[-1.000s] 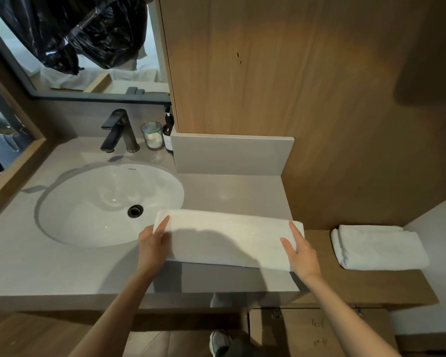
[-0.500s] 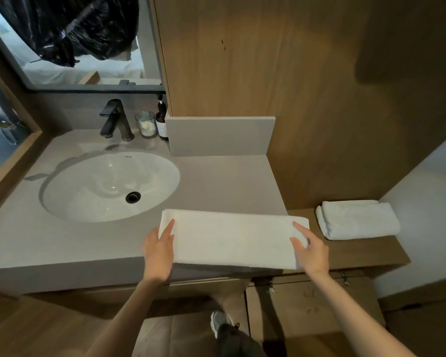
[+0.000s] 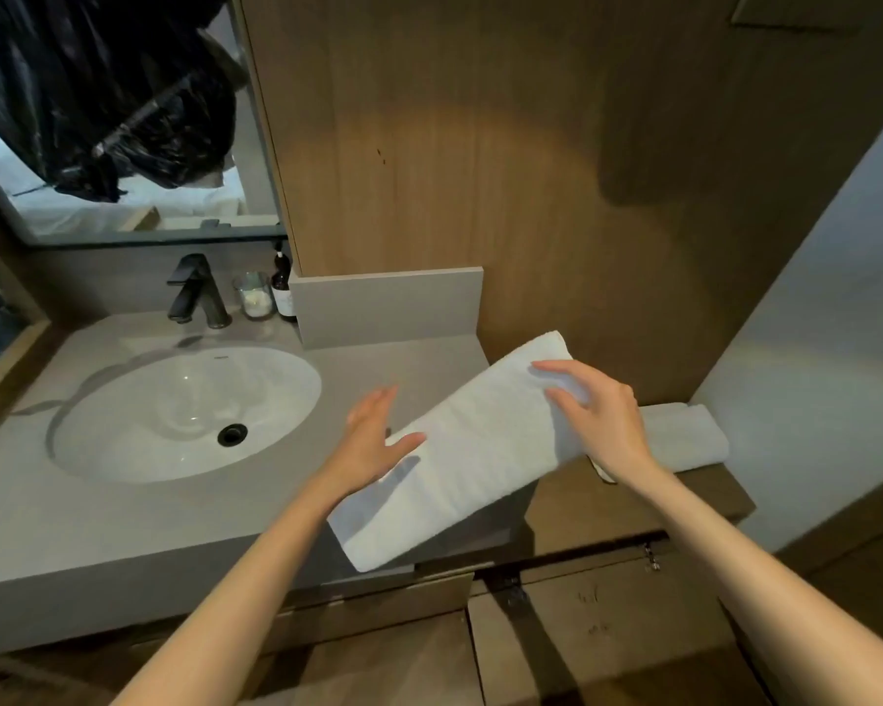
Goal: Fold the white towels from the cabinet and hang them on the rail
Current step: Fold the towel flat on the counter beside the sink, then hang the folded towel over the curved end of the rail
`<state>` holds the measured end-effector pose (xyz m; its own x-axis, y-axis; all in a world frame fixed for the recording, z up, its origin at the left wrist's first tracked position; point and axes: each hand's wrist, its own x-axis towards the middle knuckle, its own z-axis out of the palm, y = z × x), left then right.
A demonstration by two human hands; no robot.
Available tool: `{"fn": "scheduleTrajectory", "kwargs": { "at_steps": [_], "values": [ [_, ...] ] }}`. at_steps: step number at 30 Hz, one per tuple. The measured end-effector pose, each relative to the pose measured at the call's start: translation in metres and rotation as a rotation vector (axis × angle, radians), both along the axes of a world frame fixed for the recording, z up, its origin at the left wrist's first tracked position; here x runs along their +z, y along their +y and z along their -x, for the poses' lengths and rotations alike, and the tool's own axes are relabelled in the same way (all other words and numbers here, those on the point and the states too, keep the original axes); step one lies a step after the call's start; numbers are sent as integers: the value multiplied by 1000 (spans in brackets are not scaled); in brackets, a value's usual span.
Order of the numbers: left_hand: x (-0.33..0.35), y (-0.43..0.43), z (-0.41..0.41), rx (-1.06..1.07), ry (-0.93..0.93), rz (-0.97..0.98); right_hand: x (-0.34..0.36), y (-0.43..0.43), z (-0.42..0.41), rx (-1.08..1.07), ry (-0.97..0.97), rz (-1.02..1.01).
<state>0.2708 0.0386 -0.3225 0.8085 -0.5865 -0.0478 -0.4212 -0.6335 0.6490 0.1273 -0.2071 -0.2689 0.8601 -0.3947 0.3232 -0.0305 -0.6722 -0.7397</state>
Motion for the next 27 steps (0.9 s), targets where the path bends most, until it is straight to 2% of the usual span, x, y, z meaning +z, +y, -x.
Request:
{"fn": "scheduleTrajectory", "kwargs": {
  "at_steps": [4, 6, 8, 12, 18, 23, 27],
  "values": [
    [91, -62, 7, -220, 58, 230, 69, -11, -10, 139, -44, 144],
    [126, -88, 5, -278, 97, 264, 104, -18, -13, 206, -56, 218],
    [153, -107, 2, -276, 156, 273, 139, -27, -15, 269, -54, 284],
    [191, -138, 4, -257, 252, 433, 204, -51, -14, 324, -68, 401],
    [274, -193, 5, -145, 116, 654, 296, -101, -15, 190, -219, 543],
    [366, -215, 6, -179, -10, 761, 374, -127, -4, 89, -385, 528],
    [426, -219, 7, -208, -94, 855, 418, -138, -2, 89, -464, 490]
  ]
}}
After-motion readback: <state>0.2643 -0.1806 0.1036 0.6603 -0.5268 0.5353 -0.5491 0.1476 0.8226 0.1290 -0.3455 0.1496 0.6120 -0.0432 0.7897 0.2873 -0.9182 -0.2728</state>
